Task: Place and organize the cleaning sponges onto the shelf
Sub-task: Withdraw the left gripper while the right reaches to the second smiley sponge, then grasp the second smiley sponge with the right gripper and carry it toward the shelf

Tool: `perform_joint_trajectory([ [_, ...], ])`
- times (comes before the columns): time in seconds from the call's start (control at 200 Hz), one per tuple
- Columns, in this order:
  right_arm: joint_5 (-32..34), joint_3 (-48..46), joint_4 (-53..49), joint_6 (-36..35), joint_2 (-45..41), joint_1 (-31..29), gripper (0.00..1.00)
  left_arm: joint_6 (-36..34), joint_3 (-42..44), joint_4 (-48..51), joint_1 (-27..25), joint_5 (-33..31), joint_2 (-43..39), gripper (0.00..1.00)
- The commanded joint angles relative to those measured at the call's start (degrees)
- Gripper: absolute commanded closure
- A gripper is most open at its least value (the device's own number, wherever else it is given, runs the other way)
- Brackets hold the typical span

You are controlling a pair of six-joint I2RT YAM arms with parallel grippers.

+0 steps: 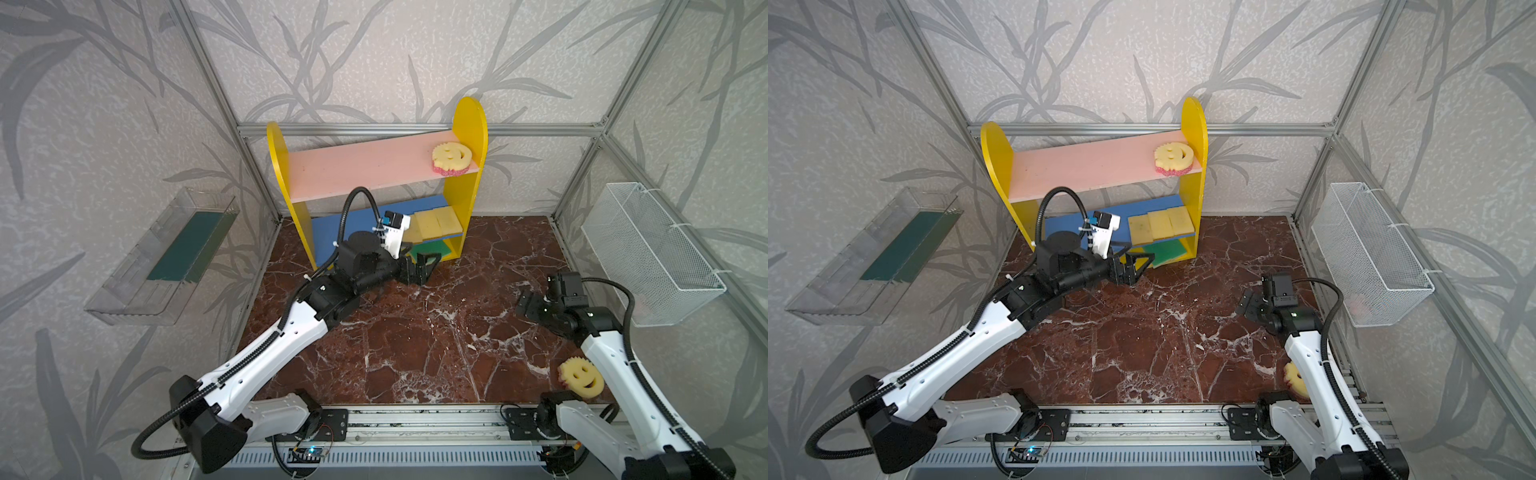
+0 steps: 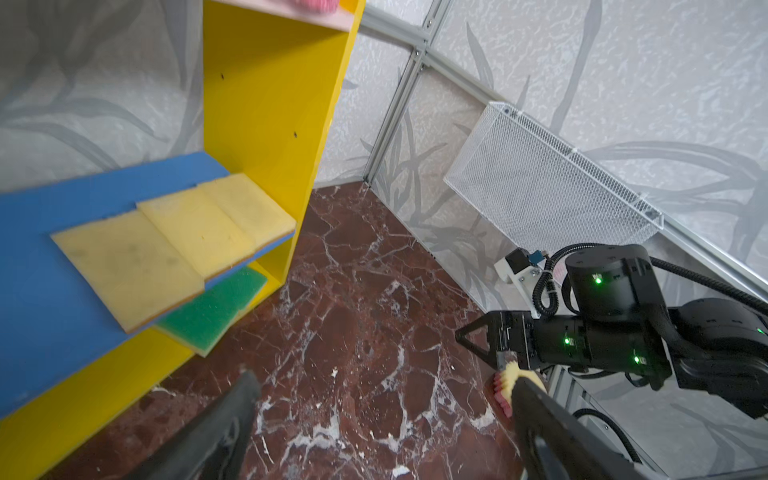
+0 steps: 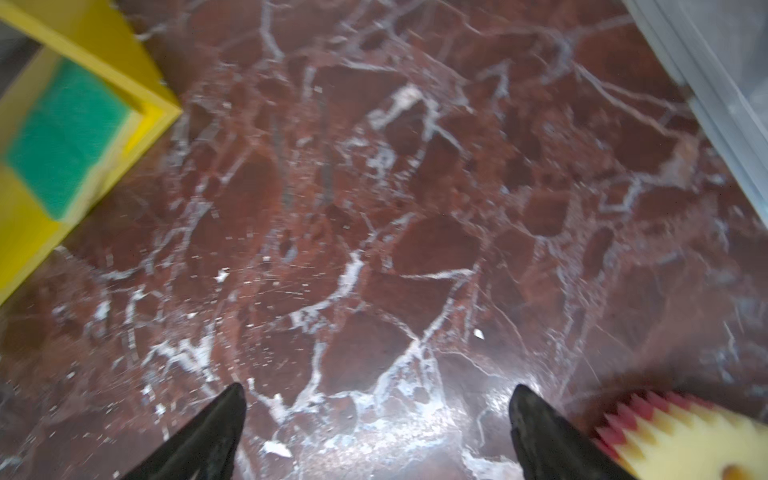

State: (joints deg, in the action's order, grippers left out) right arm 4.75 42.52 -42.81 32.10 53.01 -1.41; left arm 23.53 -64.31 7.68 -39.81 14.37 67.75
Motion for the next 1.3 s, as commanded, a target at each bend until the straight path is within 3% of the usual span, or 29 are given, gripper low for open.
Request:
perform_joint_trajectory([
  [0.0,4.0,-4.2,-1.8,4.0,-3.9,4.5,0.03,4.7,7.6,-4.1,-1.8,-1.6,-3.2,0.04],
  [0.14,11.8,-6.9,-4.4,7.6,-7.5,7.8,0.01,6.4,16.3,-6.3,-5.9,-3.4,-6.2,0.05],
  [0.26,13.5,-7.2,-6.2,11.6,-6.9,10.7,0.01,6.5,20.8,-6.2,-8.6,-5.5,-5.9,0.06],
  [0.495,7.4,-12.9,-3.9,16.8,-4.5,23.9,0.01,7.4,24.7,-7.8,-10.9,-7.0,-5.5,0.06],
  [0.65,6.3,-14.7,-0.4,15.4,-3.2,26.4,0.01,8.2,26.6,-9.2,-11.3,-7.6,-4.9,0.06],
  [0.77,1.4,-16.4,5.1,12.6,-0.1,26.4,0.01,8.4,27.1,-9.4,-11.5,-8.3,-4.2,0.06],
  [0.945,-16.2,-16.5,15.6,1.7,4.2,26.4,0.01,8.8,28.1,-9.3,-11.5,-8.7,-4.1,0.06],
  [1.015,-22.8,-16.1,18.9,-1.2,5.7,25.5,0.01,9.4,29.5,-9.6,-11.5,-9.2,-4.8,0.06],
  [1.09,-23.2,-15.1,21.1,-1.1,9.2,21.7,0.01,10.7,31.8,-11.2,-11.5,-9.7,-5.9,0.06],
  [1.189,-24.3,-9.9,19.5,-2.1,18.0,13.2,0.01,11.9,34.6,-12.0,-11.5,-10.6,-7.1,0.06],
  [1.294,-20.3,-5.6,19.6,-0.9,24.0,0.4,0.01,13.0,37.6,-12.3,-11.4,-12.2,-8.5,0.06],
])
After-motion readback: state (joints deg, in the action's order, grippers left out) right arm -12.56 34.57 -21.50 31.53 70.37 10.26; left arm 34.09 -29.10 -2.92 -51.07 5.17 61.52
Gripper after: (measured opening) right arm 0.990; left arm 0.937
